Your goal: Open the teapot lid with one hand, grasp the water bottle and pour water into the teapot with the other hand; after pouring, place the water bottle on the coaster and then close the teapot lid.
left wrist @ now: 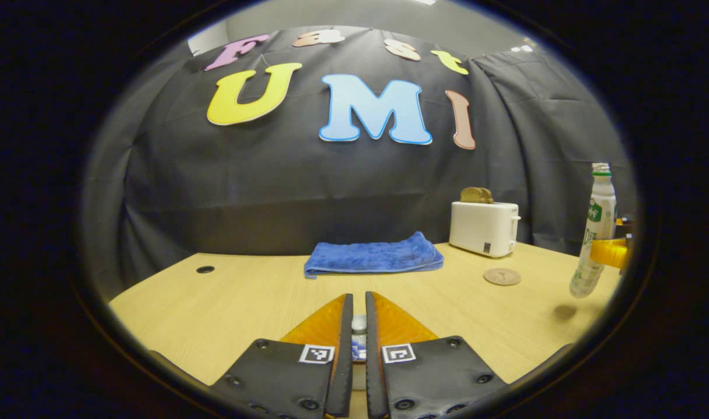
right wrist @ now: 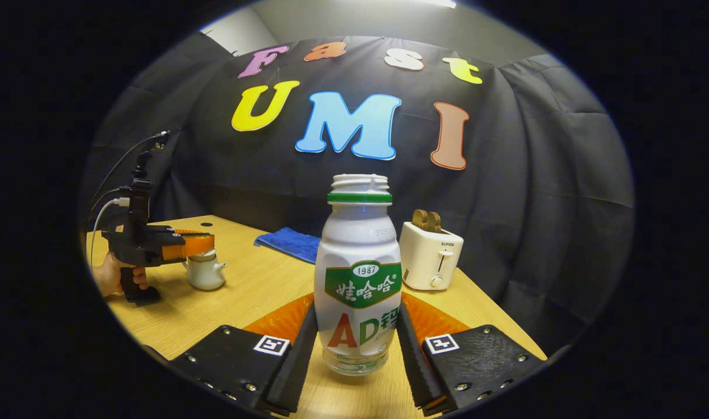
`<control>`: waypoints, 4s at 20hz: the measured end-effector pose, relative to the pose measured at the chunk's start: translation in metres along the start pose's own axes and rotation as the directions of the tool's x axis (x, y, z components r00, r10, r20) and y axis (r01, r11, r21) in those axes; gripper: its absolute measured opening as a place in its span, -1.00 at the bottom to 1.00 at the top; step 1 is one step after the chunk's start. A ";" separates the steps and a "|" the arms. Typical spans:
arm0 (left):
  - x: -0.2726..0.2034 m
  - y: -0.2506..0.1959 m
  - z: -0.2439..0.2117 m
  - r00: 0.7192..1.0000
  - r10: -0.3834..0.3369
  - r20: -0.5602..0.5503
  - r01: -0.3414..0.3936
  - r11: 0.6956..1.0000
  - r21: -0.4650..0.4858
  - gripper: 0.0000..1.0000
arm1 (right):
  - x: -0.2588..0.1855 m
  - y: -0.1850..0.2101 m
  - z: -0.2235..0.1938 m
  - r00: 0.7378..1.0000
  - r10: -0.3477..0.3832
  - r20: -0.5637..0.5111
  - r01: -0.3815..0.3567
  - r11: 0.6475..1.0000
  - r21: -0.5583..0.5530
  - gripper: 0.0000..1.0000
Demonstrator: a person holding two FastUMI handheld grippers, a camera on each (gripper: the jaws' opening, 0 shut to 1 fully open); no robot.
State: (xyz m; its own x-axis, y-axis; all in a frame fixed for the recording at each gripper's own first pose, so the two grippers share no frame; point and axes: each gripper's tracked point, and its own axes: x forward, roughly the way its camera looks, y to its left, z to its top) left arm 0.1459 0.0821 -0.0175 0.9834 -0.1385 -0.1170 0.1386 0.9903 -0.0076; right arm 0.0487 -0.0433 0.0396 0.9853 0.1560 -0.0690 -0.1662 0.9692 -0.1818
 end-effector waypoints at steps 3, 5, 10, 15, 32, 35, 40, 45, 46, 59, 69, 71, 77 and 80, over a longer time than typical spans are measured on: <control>0.000 0.002 -0.001 1.000 0.005 -0.005 -0.005 1.000 -0.008 -0.60 | 0.001 0.002 -0.001 1.000 0.001 -0.007 -0.002 1.000 -0.007 0.40; 0.000 0.001 -0.001 1.000 0.005 -0.002 -0.005 1.000 -0.021 -0.67 | 0.004 0.003 -0.001 1.000 0.003 -0.011 -0.003 1.000 -0.008 0.40; -0.008 0.008 0.011 0.999 0.012 0.041 -0.010 0.998 -0.057 -0.26 | 0.015 0.002 0.005 1.000 -0.012 -0.005 0.012 1.000 0.008 0.40; -0.040 0.004 0.030 0.997 0.007 0.081 0.005 0.990 -0.144 -0.06 | 0.052 -0.025 0.022 0.997 -0.072 0.024 0.069 0.993 0.097 0.40; -0.103 0.007 0.053 0.967 0.060 0.247 -0.015 0.984 -0.180 0.60 | 0.196 -0.059 -0.011 0.986 -0.158 -0.057 0.166 0.969 0.185 0.39; -0.101 0.003 0.050 0.970 0.051 0.236 -0.008 0.984 -0.179 0.60 | 0.201 -0.062 -0.018 0.984 -0.166 -0.063 0.174 0.970 0.170 0.39; -0.102 -0.001 0.051 0.969 0.045 0.242 -0.004 0.986 -0.167 0.60 | 0.205 -0.057 -0.027 0.985 -0.149 -0.084 0.160 0.974 0.158 0.40; -0.101 -0.003 0.048 0.971 0.037 0.236 0.003 0.986 -0.169 0.60 | 0.203 -0.062 -0.030 0.984 -0.159 -0.080 0.171 0.971 0.167 0.47; -0.101 -0.003 0.048 0.971 0.037 0.236 0.002 0.986 -0.166 0.60 | 0.201 -0.064 -0.028 0.983 -0.169 -0.078 0.180 0.969 0.168 0.60; -0.107 -0.009 0.055 0.966 0.022 0.259 0.019 0.988 -0.153 0.60 | 0.141 -0.060 0.019 0.982 -0.188 0.025 0.185 0.977 0.106 0.80; -0.120 -0.064 0.024 0.985 0.067 0.161 -0.043 0.988 -0.146 0.97 | -0.008 0.034 0.019 0.987 -0.141 0.073 0.127 0.977 0.169 0.92; -0.122 -0.080 0.012 0.990 0.061 0.130 -0.042 0.989 -0.138 0.97 | -0.025 0.055 0.019 0.984 -0.131 0.117 0.108 0.977 0.184 0.91; -0.134 -0.102 0.003 0.989 0.081 0.125 -0.076 0.996 -0.044 0.97 | -0.032 0.074 -0.013 0.990 -0.117 0.073 0.105 0.983 0.154 0.92; -0.140 -0.104 0.004 0.985 0.117 0.123 -0.116 0.993 -0.012 0.99 | -0.032 0.077 -0.029 0.991 -0.121 0.054 0.108 0.973 0.203 0.92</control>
State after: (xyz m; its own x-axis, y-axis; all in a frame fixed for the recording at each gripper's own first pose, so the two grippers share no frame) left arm -0.0053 -0.0016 0.0037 0.9997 -0.0221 0.0065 0.0222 0.9997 -0.0060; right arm 0.0028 0.0208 -0.0005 0.9988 0.0479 0.0063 -0.0480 0.9987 0.0152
